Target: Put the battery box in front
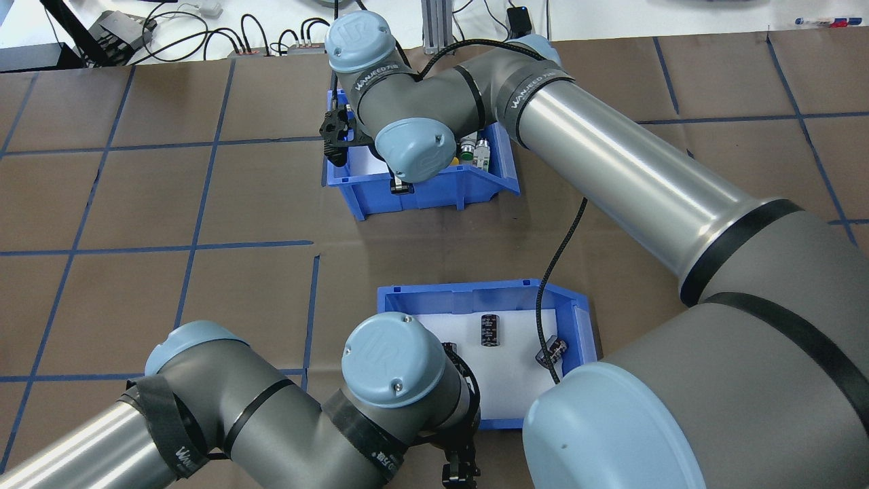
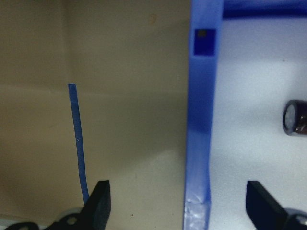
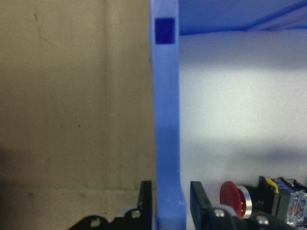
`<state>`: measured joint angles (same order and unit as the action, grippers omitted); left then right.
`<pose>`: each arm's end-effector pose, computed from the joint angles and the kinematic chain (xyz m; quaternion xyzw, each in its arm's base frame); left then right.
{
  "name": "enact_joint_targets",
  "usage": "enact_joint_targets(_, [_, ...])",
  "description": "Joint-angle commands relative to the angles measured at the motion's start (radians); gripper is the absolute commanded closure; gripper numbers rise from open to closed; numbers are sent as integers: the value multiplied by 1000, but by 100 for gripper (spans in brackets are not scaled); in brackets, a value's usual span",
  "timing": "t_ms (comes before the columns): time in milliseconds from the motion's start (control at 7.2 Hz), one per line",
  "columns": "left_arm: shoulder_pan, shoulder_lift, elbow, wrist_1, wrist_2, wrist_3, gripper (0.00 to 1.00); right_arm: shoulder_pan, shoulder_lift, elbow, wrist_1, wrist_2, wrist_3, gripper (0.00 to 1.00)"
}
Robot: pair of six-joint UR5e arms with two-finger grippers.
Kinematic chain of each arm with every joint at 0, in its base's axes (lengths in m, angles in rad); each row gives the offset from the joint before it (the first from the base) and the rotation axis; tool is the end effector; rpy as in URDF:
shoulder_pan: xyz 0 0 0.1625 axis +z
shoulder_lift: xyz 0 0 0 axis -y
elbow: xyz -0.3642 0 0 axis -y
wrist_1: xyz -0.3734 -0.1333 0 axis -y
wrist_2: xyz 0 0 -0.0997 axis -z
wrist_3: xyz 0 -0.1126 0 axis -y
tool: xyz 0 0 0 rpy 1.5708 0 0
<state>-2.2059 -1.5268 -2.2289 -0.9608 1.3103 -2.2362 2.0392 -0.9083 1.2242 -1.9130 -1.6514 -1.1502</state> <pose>-0.3611 -0.2164 0.2020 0.7118 -0.6902 -0.1290 0.0155 0.4185 -0.5521 0.2241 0.7228 -0.6898 -0.0011 0.0424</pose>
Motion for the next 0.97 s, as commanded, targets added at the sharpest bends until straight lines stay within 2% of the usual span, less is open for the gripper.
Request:
enact_joint_targets(0, [-3, -44, 0, 43, 1, -3, 1, -17, -32, -5, 6, -4, -6, 96])
enact_joint_targets(139, [-3, -58, 2, 60, 1, -3, 4, -39, -71, 13, 20, -7, -6, 96])
enact_joint_targets(278, [-3, -59, 2, 63, 3, -2, 19, -77, -108, 17, 66, -7, -11, 96])
enact_joint_targets(417, [-3, -59, 2, 66, 3, -2, 41, -141, -154, 26, 124, -7, -52, 96])
enact_joint_targets(556, [-3, -62, -1, 101, 1, 4, 56, -212, -202, 53, 135, -7, -96, 96])
enact_joint_targets(694, [-3, -62, -5, 131, 1, 4, 79, -290, -249, 96, 134, -5, -171, 96])
enact_joint_targets(833, [-3, -62, -6, 160, 3, 4, 96, -363, -308, 136, 134, -7, -231, 96])
